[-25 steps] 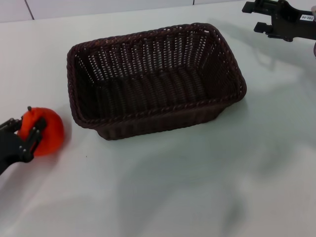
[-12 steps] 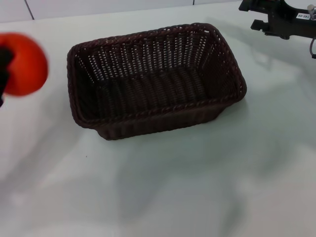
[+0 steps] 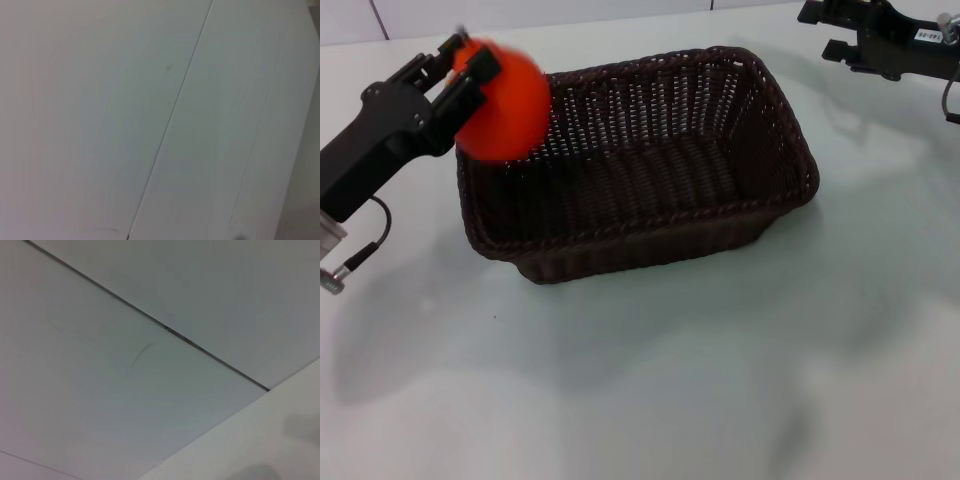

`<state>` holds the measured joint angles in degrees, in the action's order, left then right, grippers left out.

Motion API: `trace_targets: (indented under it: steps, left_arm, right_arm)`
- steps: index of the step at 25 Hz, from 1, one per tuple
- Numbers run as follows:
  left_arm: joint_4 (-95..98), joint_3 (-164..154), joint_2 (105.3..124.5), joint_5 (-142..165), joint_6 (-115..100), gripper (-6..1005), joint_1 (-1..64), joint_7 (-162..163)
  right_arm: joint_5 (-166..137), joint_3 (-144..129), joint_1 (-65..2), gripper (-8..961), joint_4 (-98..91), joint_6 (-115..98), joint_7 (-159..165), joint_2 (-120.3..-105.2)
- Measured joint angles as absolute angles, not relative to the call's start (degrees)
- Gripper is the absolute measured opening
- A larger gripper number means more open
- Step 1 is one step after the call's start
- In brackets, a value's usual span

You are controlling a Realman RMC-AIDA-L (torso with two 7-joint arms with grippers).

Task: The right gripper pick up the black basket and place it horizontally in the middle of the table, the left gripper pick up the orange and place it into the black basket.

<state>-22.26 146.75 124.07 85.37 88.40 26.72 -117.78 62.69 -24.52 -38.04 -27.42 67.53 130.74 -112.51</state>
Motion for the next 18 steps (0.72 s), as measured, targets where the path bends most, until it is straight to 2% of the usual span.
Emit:
trace_targets:
  steps: [3,9,10,11,14,18]
  left_arm:
    - [-22.24,147.22,124.1,84.25,88.93,333,26.19,-118.09]
    - [-22.24,147.29,124.05,78.68,92.13,585,23.98,-118.21]
    - [-22.19,147.31,124.05,76.26,93.43,631,23.0,-118.67]
    - [-22.04,147.3,124.07,74.55,94.32,677,22.34,-119.2]
    - [-20.97,147.31,124.12,69.9,97.13,816,20.66,-121.35]
    - [-17.63,147.55,124.11,59.83,103.39,883,17.71,-123.23]
  right_arm:
    - [64.19,-24.52,-37.67,835,-27.42,67.38,129.47,-112.69]
    - [69.49,-24.52,-37.56,835,-27.34,66.5,123.54,-113.69]
    - [73.35,-24.51,-37.5,835,-27.34,65.22,119.53,-114.65]
    - [73.35,-24.51,-37.5,835,-27.34,65.22,119.53,-114.65]
    - [79.58,-24.52,-37.43,835,-27.33,63.32,112.42,-116.42]
    - [88.7,-24.51,-37.13,835,-27.33,62.52,99.59,-118.23]
